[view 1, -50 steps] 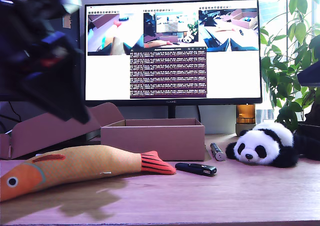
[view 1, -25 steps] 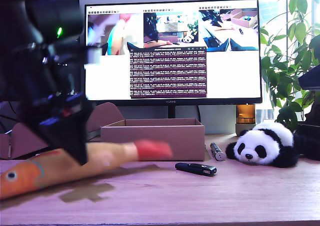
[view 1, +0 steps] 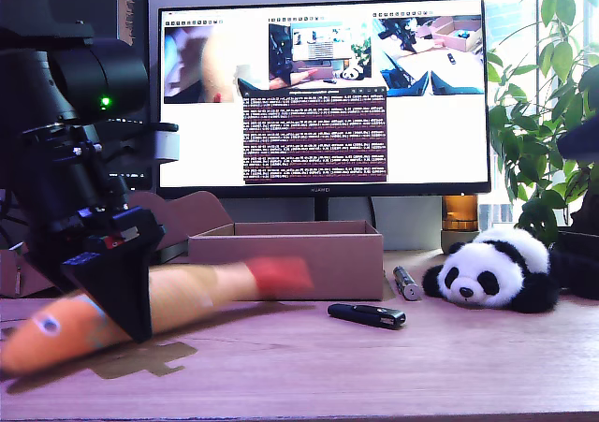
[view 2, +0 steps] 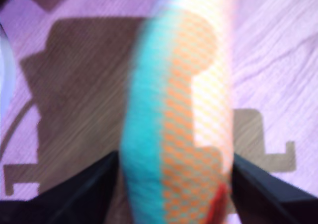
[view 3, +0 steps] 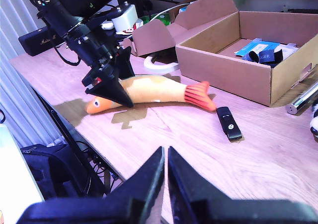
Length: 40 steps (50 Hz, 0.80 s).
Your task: Pick up the fish toy and place it inside the cardboard box
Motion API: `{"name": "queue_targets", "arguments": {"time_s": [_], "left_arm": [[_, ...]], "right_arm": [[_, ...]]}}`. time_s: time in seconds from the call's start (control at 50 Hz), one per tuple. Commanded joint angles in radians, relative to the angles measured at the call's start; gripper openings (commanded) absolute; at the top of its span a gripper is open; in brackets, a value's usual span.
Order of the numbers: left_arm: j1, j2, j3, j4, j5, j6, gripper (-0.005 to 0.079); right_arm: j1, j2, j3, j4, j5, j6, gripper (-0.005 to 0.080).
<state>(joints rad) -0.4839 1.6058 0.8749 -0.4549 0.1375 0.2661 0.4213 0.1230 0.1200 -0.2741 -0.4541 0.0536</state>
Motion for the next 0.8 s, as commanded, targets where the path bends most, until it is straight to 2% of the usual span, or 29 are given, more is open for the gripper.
{"name": "queue_targets", "arguments": {"time_s": [0.0, 0.16, 0.28, 0.38, 0.58, 0.78], "left_arm": [[-0.003, 0.004, 0.003, 0.006, 0.005, 0.004, 0.0513], [-0.003, 0.004, 0.003, 0.000, 0.011, 0.004, 0.0357], [-0.004, 0.004, 0.006, -0.019, 0.072, 0.024, 0.0236], [-0.014, 0.001, 0.015, -0.025, 0.110, 0.035, 0.0175], [-0.035, -0.018, 0.046, -0.036, 0.117, 0.057, 0.0129], [-0.036, -0.102, 0.084, -0.039, 0.136, 0.057, 0.0128]], "right_arm": [[0.004, 0.011, -0.008, 0.008, 0.002, -0.003, -0.0013], [0.004, 0.011, -0.008, 0.008, 0.002, -0.003, -0.0013], [0.004, 0.011, -0.008, 0.008, 0.002, -0.003, -0.0013], [0.004, 0.011, -0.008, 0.007, 0.002, -0.003, -0.0013], [0.004, 0.011, -0.008, 0.007, 0.002, -0.003, -0.0013], [0.004, 0.011, -0.008, 0.004, 0.002, -0.003, -0.0013]]}}
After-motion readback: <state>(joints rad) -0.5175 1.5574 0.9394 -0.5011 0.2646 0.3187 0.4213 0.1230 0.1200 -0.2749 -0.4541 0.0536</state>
